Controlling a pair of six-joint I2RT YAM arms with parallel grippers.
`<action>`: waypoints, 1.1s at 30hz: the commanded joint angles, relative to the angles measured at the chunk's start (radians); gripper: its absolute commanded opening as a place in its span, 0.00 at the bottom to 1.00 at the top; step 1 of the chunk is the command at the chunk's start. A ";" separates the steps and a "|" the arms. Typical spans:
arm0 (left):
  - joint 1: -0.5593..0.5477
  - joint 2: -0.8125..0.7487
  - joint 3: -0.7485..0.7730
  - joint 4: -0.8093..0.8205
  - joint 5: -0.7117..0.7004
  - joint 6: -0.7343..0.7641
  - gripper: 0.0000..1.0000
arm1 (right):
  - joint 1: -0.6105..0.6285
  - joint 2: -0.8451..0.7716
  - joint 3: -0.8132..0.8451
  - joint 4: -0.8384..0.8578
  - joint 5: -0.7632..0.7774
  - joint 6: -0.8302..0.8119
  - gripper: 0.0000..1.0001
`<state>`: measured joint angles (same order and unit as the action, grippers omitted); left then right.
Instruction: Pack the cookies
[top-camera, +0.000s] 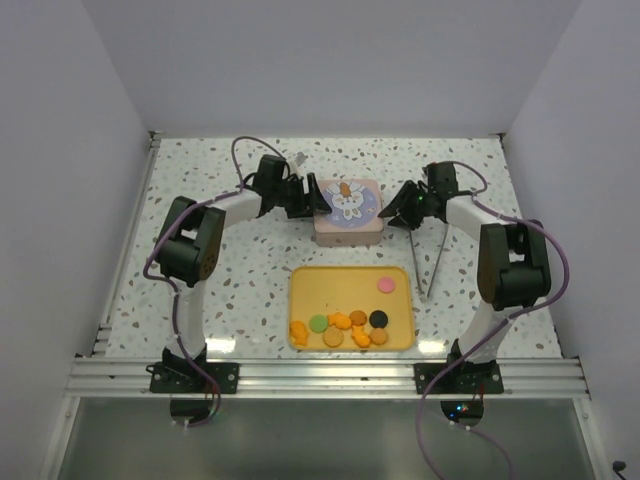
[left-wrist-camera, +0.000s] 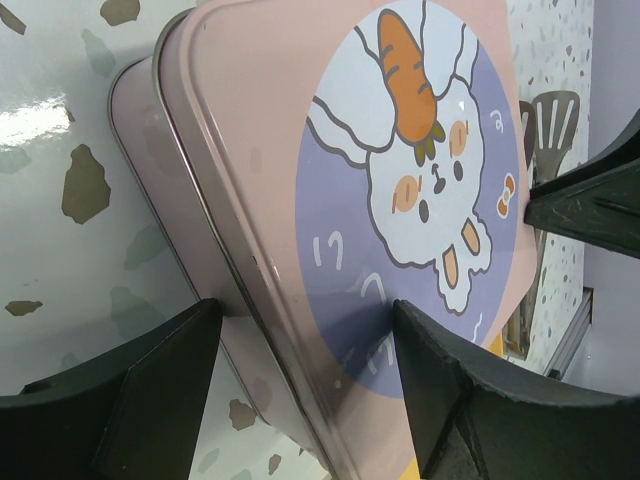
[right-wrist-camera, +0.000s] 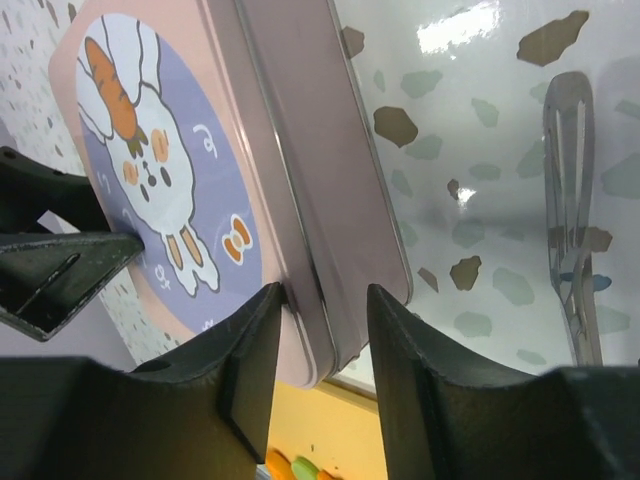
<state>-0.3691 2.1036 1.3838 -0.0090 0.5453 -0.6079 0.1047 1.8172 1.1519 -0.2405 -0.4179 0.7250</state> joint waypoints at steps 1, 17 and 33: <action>-0.024 -0.022 -0.009 -0.042 -0.025 0.050 0.73 | 0.006 -0.050 -0.029 0.017 -0.010 -0.010 0.42; -0.083 -0.010 0.041 -0.117 -0.076 0.065 0.79 | 0.007 -0.087 -0.052 0.018 0.004 -0.018 0.46; -0.120 0.002 0.103 -0.272 -0.214 0.117 0.85 | 0.021 -0.101 -0.141 0.070 -0.012 -0.006 0.46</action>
<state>-0.4591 2.0964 1.4612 -0.1528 0.4065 -0.5667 0.1108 1.7370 1.0370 -0.1787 -0.4225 0.7258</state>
